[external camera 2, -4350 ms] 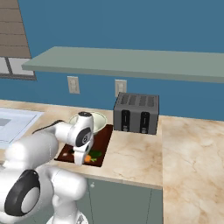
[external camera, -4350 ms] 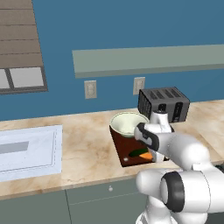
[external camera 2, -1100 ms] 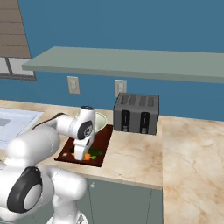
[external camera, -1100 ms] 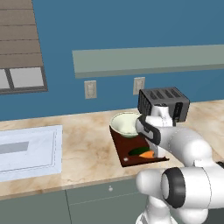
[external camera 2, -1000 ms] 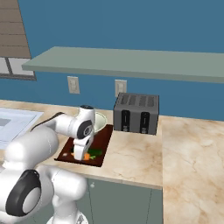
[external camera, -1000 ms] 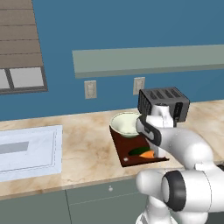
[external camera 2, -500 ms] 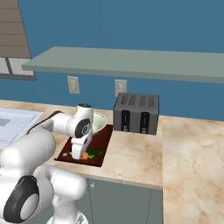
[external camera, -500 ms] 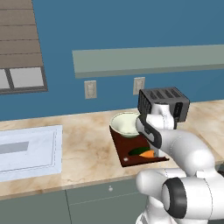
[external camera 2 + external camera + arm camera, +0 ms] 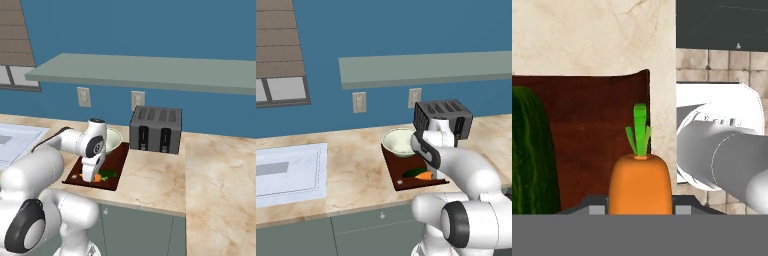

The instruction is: Place the two vegetables and bowl onto the tray for setting up a vegetable dip station.

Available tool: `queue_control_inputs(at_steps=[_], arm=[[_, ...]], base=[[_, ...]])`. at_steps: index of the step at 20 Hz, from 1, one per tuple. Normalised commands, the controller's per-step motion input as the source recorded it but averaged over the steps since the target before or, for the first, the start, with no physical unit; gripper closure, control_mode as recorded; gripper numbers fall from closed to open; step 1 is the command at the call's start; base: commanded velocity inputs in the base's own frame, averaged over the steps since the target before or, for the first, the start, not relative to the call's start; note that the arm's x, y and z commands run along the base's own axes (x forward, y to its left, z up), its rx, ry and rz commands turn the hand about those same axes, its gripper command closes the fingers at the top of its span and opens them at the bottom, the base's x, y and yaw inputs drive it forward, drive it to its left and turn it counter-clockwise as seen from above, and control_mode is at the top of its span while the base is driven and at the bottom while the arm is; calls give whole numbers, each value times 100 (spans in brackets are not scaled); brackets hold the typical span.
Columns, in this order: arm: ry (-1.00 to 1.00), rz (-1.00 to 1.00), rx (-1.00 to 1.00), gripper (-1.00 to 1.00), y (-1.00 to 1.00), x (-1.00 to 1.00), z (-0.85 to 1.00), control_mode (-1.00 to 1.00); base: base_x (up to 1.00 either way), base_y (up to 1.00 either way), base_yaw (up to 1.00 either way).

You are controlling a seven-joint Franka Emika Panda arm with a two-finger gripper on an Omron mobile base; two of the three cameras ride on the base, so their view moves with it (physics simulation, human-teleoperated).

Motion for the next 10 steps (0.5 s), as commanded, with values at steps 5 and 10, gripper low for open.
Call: queue_control_inputs(at_steps=[5,10], arm=[[0,0,0,100,0,6,-4,-100],[0,0,0,100,0,6,-8,-100]], base=[[0,0,0],[0,0,0]])
